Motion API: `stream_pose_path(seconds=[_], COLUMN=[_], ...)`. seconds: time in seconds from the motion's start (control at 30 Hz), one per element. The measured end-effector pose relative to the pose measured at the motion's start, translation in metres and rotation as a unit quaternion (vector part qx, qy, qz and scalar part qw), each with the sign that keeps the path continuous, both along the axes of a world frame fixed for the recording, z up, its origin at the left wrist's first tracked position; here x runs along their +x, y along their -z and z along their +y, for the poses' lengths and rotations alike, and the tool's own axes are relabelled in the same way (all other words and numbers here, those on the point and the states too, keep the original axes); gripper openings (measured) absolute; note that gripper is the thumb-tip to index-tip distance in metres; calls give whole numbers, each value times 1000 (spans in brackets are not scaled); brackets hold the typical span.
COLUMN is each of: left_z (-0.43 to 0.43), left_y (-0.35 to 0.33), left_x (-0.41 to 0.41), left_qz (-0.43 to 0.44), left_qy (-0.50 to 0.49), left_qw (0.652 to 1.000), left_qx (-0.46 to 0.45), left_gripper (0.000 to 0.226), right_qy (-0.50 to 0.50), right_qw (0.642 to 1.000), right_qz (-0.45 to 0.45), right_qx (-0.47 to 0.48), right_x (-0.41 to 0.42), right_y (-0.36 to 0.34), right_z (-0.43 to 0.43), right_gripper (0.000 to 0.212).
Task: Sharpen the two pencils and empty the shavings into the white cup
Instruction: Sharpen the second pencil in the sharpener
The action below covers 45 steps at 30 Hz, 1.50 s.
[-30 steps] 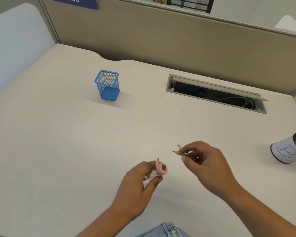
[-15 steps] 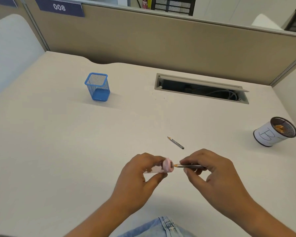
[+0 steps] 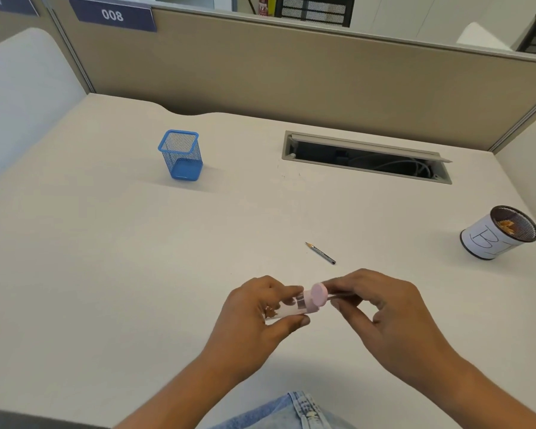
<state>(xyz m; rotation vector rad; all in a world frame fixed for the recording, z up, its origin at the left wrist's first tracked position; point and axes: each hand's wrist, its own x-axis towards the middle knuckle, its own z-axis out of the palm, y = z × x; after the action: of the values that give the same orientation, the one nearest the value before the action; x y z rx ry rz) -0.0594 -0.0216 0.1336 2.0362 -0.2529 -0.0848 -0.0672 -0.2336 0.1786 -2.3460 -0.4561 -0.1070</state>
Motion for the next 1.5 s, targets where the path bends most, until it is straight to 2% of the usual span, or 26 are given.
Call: stream_pose_path(seconds=[0.07,0.23,0.27,0.33,0.4,0.43,0.47,0.57,0.67,0.7,0.77,0.83,0.9,0.93,0.97,1.0,1.03,1.07,1.1,1.17,1.27,1.3,1.37,1.4,1.43,1.5], left_z=[3,8,8,11,12,12,12,11,7,7,5,2,1,1,0,0,-1,-2,-3,-3,-3,-3,-6,-7,-9,-9], left_y=[-3,-9,-9,-9,-10,-10,-10,-14,-16,-16,-18,-19,-18,-17,-17,-15,-13,-11,-11,-12,-15,-16,-16,-16,-15,-12], left_x=[1,3,3,4,7,8,10,16,15,14,13,13,13,13,13,13,13,13,13,14,14,15,15,15,15,16], left_qz=[7,-37,-54,-110,-184,-207,-213,-161,-75,-43,10,3,-64,-113,-168,-222,-266,-287,-283,-232,-122,-90,-56,-57,-72,-152], left_qy=[14,38,41,48,72,88,99,100,87,81,75,72,60,56,58,68,80,89,90,73,41,36,31,26,18,8], left_qw=[1000,999,998,992,976,967,963,974,992,995,996,996,996,992,983,970,956,948,950,967,991,995,997,996,996,988], left_qx=[-5,9,16,39,91,116,130,121,58,24,-39,-53,-25,2,34,66,90,101,100,83,26,-6,-54,-60,-55,-7], left_gripper=[32,30,30,30,30,31,31,30,31,31,29,27,27,27,28,27,26,25,25,26,28,28,28,27,27,28], right_qy=[-2,-49,-40,11,68,72,67,43,-25,-48,-75,-88,-60,-23,29,77,100,98,85,43,-36,-63,-102,-107,-97,-30], right_qw=[999,986,989,985,903,868,861,914,981,989,970,960,980,986,960,894,831,810,814,874,982,988,964,959,967,991], right_qz=[-19,-58,-22,168,404,460,472,390,190,101,-50,-93,5,125,277,430,518,543,538,460,182,69,-86,-105,-77,100], right_qx=[-33,-147,-139,-27,131,173,175,103,-18,-95,-224,-249,-187,-109,-2,100,176,201,201,151,-36,-123,-229,-239,-221,-82], right_x=[1,1,1,4,8,9,9,7,7,9,12,12,14,17,20,24,26,26,25,20,20,23,27,27,26,28], right_y=[0,-4,-4,-4,-6,-5,-4,-3,-2,-4,-11,-13,-16,-18,-18,-18,-18,-16,-14,-10,-8,-10,-15,-15,-15,-16], right_z=[-3,2,4,6,5,4,3,1,-7,-10,-11,-10,-5,-1,-1,-2,-4,-7,-8,-7,-13,-15,-16,-15,-11,-5], right_gripper=[15,25,26,31,33,32,32,22,13,17,28,29,30,33,35,37,39,38,34,28,19,19,23,25,26,31])
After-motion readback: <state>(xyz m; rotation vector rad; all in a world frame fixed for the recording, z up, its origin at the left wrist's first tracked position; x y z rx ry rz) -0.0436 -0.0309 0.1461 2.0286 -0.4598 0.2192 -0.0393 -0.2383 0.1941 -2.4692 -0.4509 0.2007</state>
